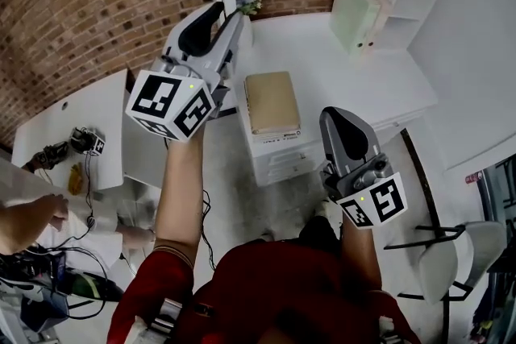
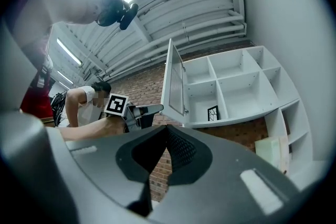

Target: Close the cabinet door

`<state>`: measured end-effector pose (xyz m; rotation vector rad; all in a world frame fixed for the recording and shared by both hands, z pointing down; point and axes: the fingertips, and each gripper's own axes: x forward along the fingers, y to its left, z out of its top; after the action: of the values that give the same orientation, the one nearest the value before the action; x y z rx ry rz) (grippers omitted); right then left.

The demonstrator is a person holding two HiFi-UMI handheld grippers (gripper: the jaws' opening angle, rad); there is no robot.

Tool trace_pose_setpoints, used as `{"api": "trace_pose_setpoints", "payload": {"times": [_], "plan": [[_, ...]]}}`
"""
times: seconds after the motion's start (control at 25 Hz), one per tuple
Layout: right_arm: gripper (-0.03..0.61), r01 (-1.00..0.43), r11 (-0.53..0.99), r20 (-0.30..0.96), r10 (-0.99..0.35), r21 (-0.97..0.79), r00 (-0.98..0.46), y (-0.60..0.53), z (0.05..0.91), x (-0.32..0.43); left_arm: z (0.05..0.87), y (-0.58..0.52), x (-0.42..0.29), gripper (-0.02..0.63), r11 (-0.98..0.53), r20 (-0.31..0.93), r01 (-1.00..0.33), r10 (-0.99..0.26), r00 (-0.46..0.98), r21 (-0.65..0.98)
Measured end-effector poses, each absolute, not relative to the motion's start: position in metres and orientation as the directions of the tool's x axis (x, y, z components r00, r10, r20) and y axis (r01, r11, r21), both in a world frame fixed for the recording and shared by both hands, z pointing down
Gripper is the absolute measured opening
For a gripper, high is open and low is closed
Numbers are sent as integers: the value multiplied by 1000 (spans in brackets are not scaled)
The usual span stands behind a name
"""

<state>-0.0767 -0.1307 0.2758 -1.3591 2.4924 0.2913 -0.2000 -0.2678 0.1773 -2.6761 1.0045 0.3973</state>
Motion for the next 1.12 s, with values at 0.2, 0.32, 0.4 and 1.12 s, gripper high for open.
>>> {"api": "trace_pose_setpoints", "payload": {"times": [0.2,0.32,0.4,1.12], "plan": [[15,-824,566,-354,-766,26,-537,-155,278,-53,175,-275,-188,118,-699,-354,-703,-629,692,-132],[15,-807,590,-365,-745,33,-559,-171,277,-31,175,-278,-168,124,-676,-350,-723,-648,676,-144],[15,-795,606,-377,-728,36,-572,-184,274,-14,175,-282,-151,127,-657,-352,-739,-663,661,-151],[15,-657,753,-360,-601,44,-713,-287,264,127,170,-335,-52,146,-421,-417,-902,-805,422,-101]]}}
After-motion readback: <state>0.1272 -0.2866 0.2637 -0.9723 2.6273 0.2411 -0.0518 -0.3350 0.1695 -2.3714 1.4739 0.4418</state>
